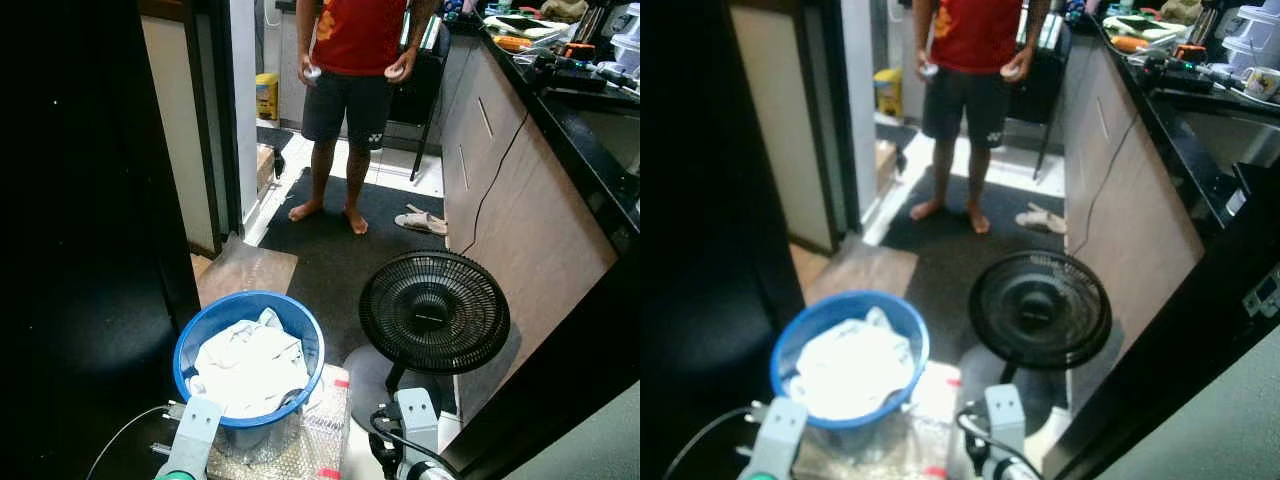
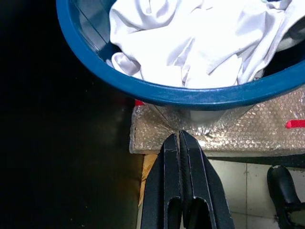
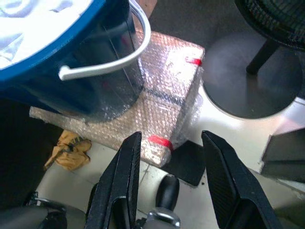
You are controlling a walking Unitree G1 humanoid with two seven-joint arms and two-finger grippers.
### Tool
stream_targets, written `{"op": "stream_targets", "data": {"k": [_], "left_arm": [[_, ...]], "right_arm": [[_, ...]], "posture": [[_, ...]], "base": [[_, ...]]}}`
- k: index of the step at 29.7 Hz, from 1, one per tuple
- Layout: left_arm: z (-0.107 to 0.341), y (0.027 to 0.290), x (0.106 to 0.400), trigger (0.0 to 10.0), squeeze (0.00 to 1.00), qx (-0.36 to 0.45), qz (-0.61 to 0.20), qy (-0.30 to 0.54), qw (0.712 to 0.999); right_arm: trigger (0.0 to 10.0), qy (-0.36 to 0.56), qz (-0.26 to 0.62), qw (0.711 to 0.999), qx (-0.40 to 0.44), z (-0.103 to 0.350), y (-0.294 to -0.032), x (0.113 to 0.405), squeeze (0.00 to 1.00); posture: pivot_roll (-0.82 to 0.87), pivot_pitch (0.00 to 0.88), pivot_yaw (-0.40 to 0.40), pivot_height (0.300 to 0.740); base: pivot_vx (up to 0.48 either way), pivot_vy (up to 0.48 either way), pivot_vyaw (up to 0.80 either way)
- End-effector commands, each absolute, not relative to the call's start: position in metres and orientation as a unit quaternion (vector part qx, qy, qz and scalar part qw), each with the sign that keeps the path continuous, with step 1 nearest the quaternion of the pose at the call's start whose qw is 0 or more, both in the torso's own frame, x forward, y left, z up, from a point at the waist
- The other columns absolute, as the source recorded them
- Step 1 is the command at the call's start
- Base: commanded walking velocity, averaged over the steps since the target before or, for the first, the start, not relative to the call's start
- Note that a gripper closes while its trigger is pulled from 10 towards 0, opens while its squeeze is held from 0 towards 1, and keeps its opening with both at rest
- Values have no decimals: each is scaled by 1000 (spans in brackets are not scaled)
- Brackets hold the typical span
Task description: Clothes washing
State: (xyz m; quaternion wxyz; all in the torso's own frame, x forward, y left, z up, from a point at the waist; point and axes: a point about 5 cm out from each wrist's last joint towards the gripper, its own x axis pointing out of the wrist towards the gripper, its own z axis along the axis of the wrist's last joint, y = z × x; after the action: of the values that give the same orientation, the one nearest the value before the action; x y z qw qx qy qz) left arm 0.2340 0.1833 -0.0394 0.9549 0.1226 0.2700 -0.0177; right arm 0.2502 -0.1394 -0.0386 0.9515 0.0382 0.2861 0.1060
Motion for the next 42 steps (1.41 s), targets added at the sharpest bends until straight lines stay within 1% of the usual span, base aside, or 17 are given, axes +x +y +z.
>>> {"op": "stream_targets", "data": {"k": [1, 3, 5, 6, 7, 8, 10, 12, 15, 17, 20, 24, 28, 30, 35, 40, 42], "left_arm": [[-38, 182, 233, 10000, 0, 134, -26, 257, 957], [-17, 179, 251, 10000, 0, 123, -34, 203, 971], [-17, 179, 251, 10000, 0, 123, -34, 203, 971], [5, 172, 266, 10000, 0, 102, -47, 158, 981], [34, 158, 283, 10000, 0, 86, -77, 101, 988], [62, 142, 295, 10000, 0, 82, -113, 50, 989], [93, 118, 304, 10000, 0, 93, -161, -9, 983], [106, 103, 307, 10000, 0, 100, -188, -34, 976], [111, 96, 308, 10000, 0, 101, -196, -45, 974], [112, 89, 306, 10000, 0, 77, -195, -44, 977], [112, 88, 305, 10000, 0, 71, -193, -42, 978], [108, 94, 297, 10000, 0, 72, -191, -27, 979], [108, 97, 295, 10000, 0, 74, -188, -21, 979], [110, 100, 294, 10000, 0, 75, -185, -14, 980], [112, 100, 293, 10000, 0, 76, -183, -11, 980], [113, 101, 292, 10000, 0, 75, -181, -10, 981], [113, 101, 292, 10000, 0, 75, -181, -10, 981]], "right_arm": [[10000, 262, 103, 958, 50, -32, -139, 257, 0], [10000, 200, 108, 972, 64, -11, -137, 276, 0], [10000, 200, 108, 972, 64, -11, -137, 276, 0], [10000, 151, 110, 980, 72, 7, -136, 291, 0], [10000, 91, 115, 986, 77, 30, -134, 307, 0], [10000, 37, 120, 989, 75, 53, -132, 319, 0], [10000, -22, 125, 989, 71, 79, -128, 331, 0], [10000, -49, 125, 988, 74, 92, -126, 336, 0], [10000, -60, 123, 988, 75, 97, -125, 337, 0], [10000, -79, 118, 986, 82, 105, -121, 337, 0], [10000, -85, 117, 986, 83, 107, -120, 336, 0], [10000, -92, 101, 987, 88, 107, -121, 331, 0], [10000, -92, 101, 986, 91, 107, -122, 330, 0], [10000, -95, 106, 985, 94, 110, -121, 330, 0], [10000, -99, 109, 985, 95, 114, -120, 331, 0], [10000, -105, 109, 984, 97, 119, -119, 332, 0], [10000, -105, 109, 984, 97, 119, -119, 332, 0]], "posture": [[67, 25, -25, 740], [69, 34, -24, 740], [69, 34, -24, 740], [69, 46, -23, 740], [69, 57, -22, 740], [69, 64, -20, 740], [66, 72, -15, 740], [64, 77, -12, 740], [60, 83, -8, 740], [48, 86, 2, 740], [46, 86, 2, 740], [46, 86, 4, 725], [46, 86, 3, 720], [51, 87, 0, 710], [51, 86, 0, 700], [52, 86, 0, 680], [52, 86, 0, 680]], "base": [[0, 0, 0], [0, 0, 0], [0, 0, 0], [0, 0, 0], [0, 0, 0], [0, 0, 0], [0, 0, 0], [0, 0, 0], [0, 0, 0], [0, 0, 0], [0, 0, 0], [0, 0, 0], [0, 0, 0], [0, 0, 0], [0, 0, 0], [0, 0, 0], [0, 0, 0]]}}
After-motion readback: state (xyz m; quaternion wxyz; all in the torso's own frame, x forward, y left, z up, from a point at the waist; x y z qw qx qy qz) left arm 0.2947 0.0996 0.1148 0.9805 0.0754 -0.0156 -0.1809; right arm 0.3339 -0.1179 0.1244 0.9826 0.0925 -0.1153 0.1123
